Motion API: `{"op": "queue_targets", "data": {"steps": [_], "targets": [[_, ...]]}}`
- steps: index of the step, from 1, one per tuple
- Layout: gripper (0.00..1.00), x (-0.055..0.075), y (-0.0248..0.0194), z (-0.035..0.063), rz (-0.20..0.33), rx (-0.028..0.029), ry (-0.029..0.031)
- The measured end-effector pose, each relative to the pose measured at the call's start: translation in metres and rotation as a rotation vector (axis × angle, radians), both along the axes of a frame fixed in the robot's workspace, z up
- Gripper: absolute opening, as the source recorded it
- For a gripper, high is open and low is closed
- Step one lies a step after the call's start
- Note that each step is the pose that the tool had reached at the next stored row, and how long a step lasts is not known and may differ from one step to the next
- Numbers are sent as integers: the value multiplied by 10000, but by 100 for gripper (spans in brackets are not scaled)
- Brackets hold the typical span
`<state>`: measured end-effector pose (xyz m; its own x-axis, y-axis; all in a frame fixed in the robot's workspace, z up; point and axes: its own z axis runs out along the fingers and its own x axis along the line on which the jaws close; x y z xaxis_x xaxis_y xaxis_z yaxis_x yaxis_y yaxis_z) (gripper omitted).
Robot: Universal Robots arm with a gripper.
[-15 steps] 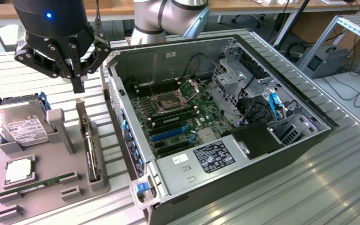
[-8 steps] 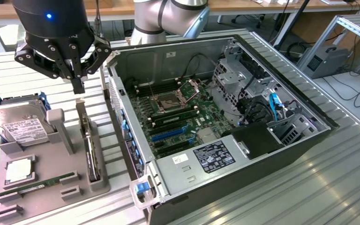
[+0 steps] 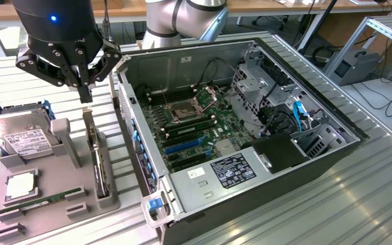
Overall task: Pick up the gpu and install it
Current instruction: 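Reach for the gpu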
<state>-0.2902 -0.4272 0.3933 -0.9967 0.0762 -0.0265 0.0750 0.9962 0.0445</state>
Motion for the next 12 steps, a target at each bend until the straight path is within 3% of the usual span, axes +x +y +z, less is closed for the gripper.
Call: {"op": "queue_targets", "data": {"steps": [12], "targets": [[11, 0, -30, 0, 0, 0, 0]]}}
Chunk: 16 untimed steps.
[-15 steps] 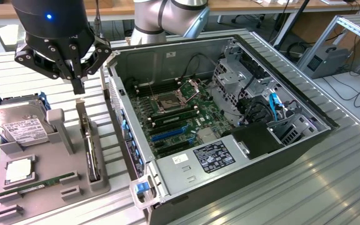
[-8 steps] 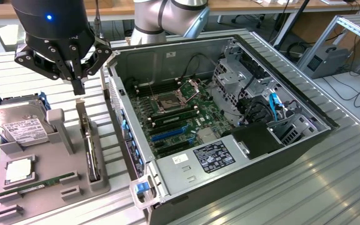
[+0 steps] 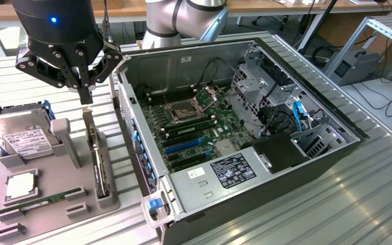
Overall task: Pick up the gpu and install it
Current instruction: 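Reach for the gpu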
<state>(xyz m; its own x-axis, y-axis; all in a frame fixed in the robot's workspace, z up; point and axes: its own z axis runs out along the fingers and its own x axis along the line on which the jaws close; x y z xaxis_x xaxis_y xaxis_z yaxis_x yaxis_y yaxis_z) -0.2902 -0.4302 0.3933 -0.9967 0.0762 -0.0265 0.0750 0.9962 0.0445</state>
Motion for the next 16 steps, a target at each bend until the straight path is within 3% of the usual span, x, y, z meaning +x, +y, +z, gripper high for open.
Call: {"op": "queue_targets", "data": {"steps": [16], "targets": [[11, 0, -45, 0, 0, 0, 0]]}}
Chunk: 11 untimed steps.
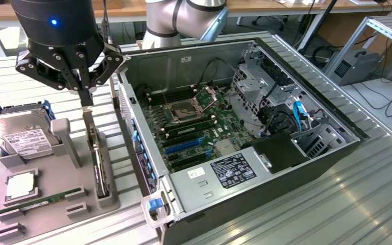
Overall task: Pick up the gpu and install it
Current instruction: 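Reach for the gpu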
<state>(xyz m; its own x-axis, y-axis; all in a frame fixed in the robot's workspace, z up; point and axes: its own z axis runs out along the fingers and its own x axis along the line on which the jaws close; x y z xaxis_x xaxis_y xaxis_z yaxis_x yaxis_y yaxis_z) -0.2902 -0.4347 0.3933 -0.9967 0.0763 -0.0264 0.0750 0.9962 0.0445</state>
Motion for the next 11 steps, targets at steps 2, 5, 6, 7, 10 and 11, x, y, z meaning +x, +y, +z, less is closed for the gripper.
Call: {"op": "queue_targets", "data": {"steps": [2, 5, 6, 7, 10, 11], "targets": [[11, 0, -5, 0, 0, 1, -1], [11, 0, -14, 0, 0, 0, 0], [11, 0, -17, 0, 0, 1, -1], [11, 0, -20, 0, 0, 0, 0], [11, 0, -28, 0, 0, 0, 0], [11, 0, -31, 0, 0, 0, 0]]}}
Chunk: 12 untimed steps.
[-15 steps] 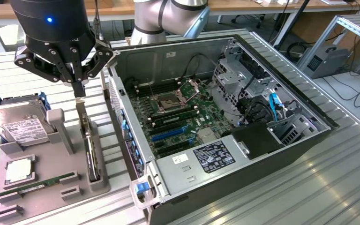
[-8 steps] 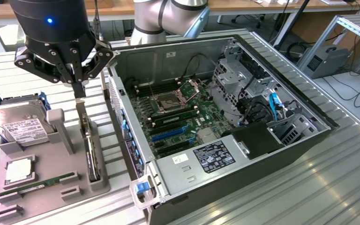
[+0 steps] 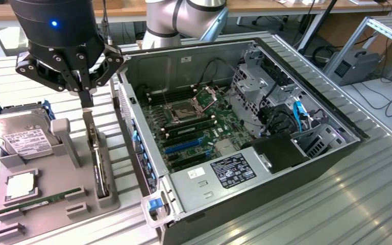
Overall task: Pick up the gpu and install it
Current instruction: 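Reach for the gpu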
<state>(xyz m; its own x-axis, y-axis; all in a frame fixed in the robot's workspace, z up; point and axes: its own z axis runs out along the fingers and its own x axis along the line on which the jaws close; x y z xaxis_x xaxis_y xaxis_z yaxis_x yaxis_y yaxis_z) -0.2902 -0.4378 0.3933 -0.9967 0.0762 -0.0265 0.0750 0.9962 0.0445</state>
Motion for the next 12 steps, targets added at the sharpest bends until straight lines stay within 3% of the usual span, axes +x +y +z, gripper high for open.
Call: {"op": "queue_targets", "data": {"steps": [12], "targets": [[11, 0, -35, 0, 0, 0, 0]]}}
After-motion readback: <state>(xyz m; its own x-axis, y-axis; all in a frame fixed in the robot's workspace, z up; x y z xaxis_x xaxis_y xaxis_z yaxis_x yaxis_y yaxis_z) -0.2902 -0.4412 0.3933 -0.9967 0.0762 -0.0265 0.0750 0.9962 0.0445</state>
